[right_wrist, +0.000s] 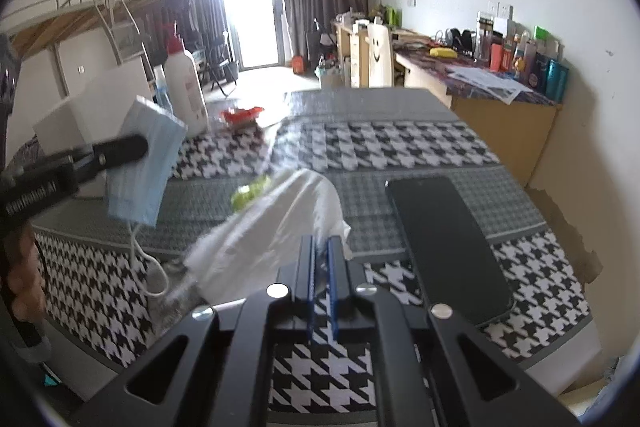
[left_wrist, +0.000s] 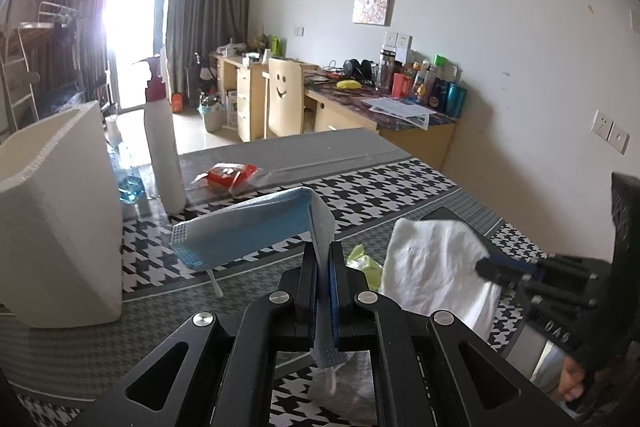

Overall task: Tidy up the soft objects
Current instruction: 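Grasp the blue face mask with the left gripper while the right gripper grasps the white tissue, then carry the blue mask with the left gripper while the right gripper carries the tissue toward the foam box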

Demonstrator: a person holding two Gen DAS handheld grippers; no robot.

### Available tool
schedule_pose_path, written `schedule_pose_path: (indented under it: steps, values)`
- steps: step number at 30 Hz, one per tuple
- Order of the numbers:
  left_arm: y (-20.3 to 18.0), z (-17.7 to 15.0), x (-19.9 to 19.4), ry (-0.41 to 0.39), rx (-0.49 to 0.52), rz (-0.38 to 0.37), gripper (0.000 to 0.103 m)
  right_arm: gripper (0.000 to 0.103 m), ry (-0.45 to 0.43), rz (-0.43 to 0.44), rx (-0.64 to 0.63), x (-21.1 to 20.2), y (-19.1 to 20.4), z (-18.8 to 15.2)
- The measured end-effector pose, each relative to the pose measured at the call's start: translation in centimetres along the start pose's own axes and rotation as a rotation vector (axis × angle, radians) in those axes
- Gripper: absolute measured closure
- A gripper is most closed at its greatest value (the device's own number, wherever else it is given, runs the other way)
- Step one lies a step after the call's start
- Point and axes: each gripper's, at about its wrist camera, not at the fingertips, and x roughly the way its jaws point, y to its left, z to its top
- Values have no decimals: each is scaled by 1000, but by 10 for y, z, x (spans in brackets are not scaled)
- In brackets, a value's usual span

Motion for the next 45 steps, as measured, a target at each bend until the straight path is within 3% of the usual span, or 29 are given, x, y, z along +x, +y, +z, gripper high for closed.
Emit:
schedule_pose_path:
  steps: [26,45]
  values:
    - [26,7,-45,-75,54,95,98,95,-139,70,-27,-35,42,41]
    - [55,14,-60,-114,75,119,98,95,-176,98,-65,-25,84,60]
